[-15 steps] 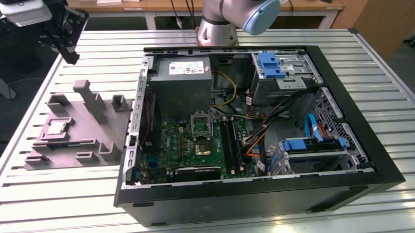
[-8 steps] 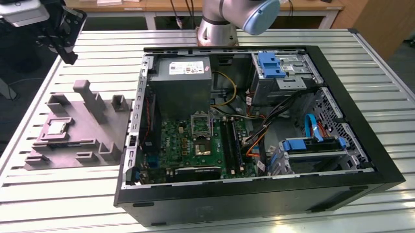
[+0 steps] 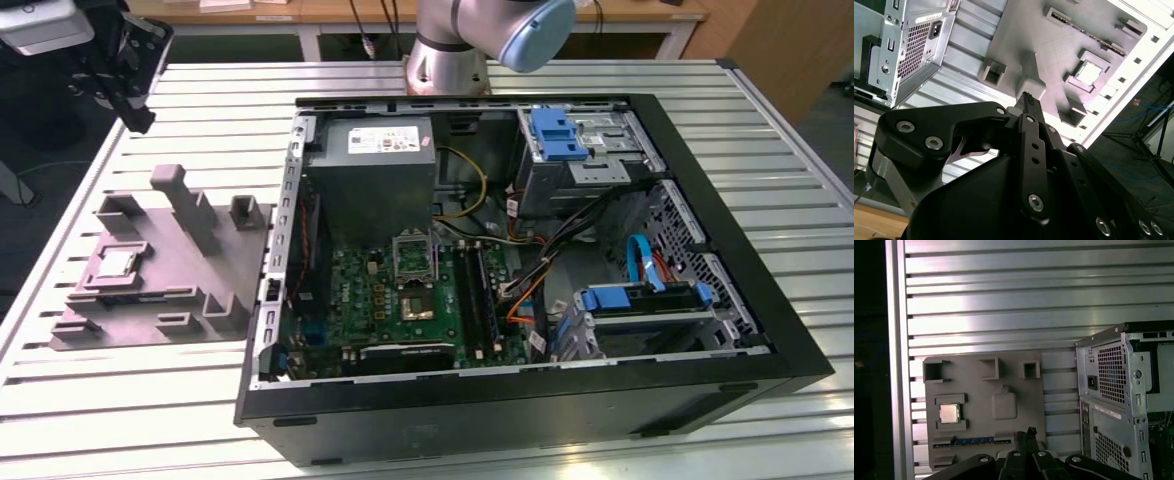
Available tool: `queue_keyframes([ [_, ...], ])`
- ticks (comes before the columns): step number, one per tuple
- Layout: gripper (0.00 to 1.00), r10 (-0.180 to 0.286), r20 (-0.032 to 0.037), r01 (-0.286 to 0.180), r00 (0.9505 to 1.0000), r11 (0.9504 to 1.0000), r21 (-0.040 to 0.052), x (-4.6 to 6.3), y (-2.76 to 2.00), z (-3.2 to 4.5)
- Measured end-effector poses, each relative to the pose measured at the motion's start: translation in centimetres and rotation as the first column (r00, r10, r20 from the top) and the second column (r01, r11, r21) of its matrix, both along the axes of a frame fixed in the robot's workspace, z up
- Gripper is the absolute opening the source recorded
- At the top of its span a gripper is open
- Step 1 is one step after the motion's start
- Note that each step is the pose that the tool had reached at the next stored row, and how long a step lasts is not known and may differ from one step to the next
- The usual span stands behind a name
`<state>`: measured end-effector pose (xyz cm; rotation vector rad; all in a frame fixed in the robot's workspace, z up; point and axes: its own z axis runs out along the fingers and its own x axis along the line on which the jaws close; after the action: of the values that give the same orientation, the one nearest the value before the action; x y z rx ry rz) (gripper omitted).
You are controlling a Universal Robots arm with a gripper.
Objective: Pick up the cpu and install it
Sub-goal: 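Reach for the cpu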
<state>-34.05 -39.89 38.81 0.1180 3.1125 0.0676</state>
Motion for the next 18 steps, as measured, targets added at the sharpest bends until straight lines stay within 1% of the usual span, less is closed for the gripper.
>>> queue_keyframes([
  [18,0.11,0.000,0.0000,0.000,1.0000,1.0000,0.0000,-0.85,0.00,-0.02],
])
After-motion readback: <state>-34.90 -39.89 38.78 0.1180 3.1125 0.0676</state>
